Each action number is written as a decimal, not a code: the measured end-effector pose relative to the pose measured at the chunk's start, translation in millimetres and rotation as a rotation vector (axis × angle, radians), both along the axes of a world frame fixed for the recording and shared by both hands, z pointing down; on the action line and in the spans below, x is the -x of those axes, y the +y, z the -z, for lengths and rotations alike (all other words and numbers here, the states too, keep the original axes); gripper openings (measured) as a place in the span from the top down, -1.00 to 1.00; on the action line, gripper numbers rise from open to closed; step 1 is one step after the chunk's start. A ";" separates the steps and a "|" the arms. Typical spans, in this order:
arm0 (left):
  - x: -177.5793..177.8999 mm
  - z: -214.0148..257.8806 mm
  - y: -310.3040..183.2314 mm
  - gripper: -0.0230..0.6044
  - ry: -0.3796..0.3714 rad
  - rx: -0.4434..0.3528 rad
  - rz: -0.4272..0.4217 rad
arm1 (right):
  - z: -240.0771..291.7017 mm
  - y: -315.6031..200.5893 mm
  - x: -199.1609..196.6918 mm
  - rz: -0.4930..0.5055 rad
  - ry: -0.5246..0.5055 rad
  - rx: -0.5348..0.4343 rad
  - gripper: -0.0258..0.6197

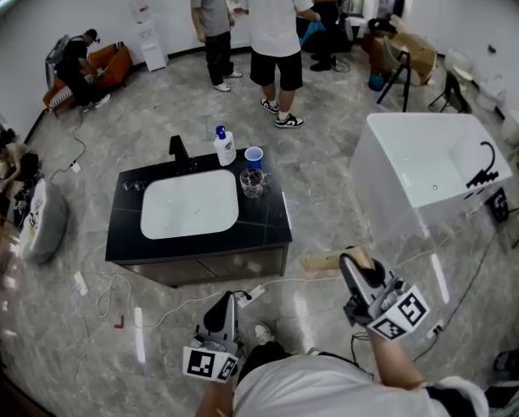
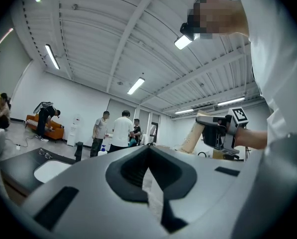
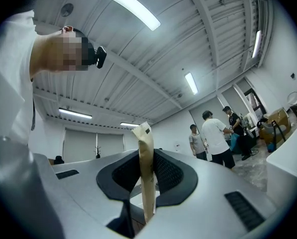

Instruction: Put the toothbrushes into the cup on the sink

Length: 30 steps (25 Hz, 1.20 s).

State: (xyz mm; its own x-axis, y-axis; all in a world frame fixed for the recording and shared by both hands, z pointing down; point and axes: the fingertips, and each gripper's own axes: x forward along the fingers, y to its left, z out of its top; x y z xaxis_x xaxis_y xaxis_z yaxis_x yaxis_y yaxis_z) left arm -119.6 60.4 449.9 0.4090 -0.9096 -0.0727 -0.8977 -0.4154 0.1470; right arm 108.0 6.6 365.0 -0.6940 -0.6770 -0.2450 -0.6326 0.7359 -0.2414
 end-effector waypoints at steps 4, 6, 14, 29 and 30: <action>25.8 -2.0 -29.4 0.93 0.013 -0.019 -0.009 | 4.7 -25.9 27.0 -0.008 0.019 -0.018 0.66; 37.9 -6.3 -41.3 0.93 0.019 -0.017 -0.013 | 4.4 -36.9 39.0 -0.012 0.023 -0.020 0.66; 74.2 -15.2 -68.4 0.93 0.033 -0.008 -0.030 | 0.5 -65.0 70.8 -0.036 0.039 -0.012 0.66; 76.8 -10.7 -124.7 0.93 0.050 0.014 0.041 | 0.1 -141.8 79.2 0.023 0.048 0.007 0.66; 76.1 -8.7 -128.1 0.93 0.050 0.012 0.056 | 1.0 -148.6 78.5 0.033 0.048 0.001 0.66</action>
